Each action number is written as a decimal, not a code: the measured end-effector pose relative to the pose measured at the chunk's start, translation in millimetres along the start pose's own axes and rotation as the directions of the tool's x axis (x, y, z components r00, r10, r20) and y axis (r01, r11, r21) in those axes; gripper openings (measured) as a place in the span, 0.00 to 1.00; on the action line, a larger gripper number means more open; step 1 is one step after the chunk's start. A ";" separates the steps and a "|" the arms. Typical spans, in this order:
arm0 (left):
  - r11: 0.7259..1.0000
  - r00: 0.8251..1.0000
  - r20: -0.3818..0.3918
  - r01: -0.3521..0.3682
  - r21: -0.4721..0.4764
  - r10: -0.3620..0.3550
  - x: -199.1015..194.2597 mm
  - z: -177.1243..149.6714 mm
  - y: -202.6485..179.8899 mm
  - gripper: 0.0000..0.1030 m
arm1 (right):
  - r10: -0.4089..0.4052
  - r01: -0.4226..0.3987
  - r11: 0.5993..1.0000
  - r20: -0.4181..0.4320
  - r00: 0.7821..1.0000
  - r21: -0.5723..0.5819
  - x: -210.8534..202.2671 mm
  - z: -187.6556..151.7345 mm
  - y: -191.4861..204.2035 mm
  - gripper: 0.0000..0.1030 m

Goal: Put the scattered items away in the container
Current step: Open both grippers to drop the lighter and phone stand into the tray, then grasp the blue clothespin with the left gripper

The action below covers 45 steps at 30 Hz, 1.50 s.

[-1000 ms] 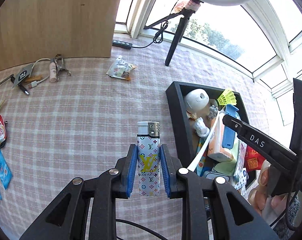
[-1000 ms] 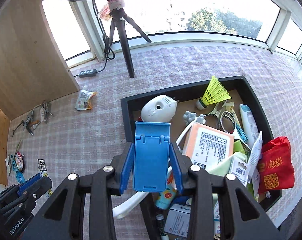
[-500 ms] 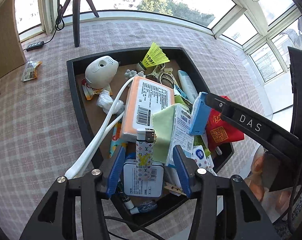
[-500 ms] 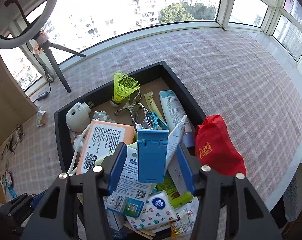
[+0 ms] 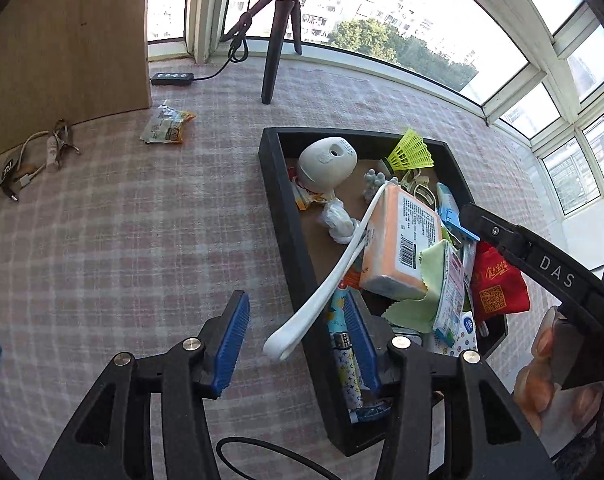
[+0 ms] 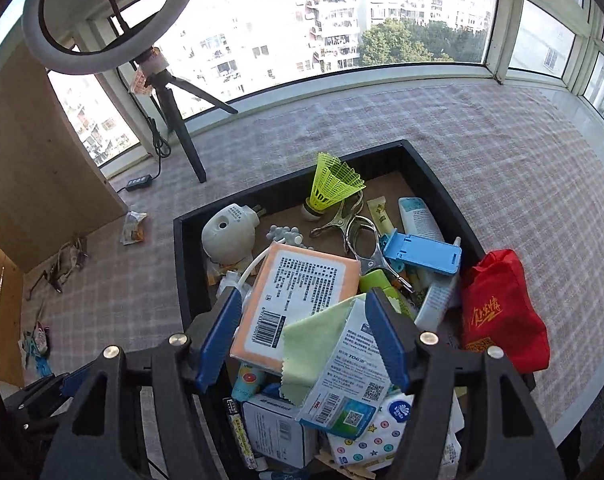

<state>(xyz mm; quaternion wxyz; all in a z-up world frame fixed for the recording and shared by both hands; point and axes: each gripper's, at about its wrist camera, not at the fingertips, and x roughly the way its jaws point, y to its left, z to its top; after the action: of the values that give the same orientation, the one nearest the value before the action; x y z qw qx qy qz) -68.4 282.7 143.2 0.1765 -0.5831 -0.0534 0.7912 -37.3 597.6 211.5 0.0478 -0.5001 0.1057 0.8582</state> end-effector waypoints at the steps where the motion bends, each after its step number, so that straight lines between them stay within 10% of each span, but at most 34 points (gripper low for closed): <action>1: 1.000 1.000 0.007 -0.013 -0.026 0.013 -3.5 -0.3 16.1 0.45 | 0.012 -0.012 1.000 -0.003 1.000 -0.027 3.8 -1.5 13.7 0.62; 10: 0.954 0.987 0.048 -0.138 -0.268 0.156 -42.3 -25.3 168.9 0.45 | 0.141 -0.149 0.947 -0.049 0.989 -0.285 22.5 -30.7 161.8 0.62; 24: 0.805 0.950 -0.036 -0.281 -0.522 0.309 -100.5 -133.0 377.6 0.45 | 0.254 -0.375 0.705 -0.279 0.926 -0.602 40.0 -134.8 382.1 0.62; 30: 0.812 0.958 -0.068 -0.273 -0.516 0.279 -99.9 -155.2 414.4 0.45 | 0.220 -0.421 0.604 -0.366 0.904 -0.677 47.5 -177.8 451.3 0.62; 45: 0.892 0.967 -0.081 -0.256 -0.371 0.243 -71.5 -145.2 424.3 0.40 | 0.091 -0.418 0.565 -0.450 0.889 -0.711 91.0 -219.3 541.5 0.62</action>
<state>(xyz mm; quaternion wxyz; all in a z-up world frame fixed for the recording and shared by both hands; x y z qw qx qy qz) -5.3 -154.8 39.0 -0.0416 -0.6210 -0.1271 0.7723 1.9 18.2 100.0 -0.3256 -0.5967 -0.2060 0.7039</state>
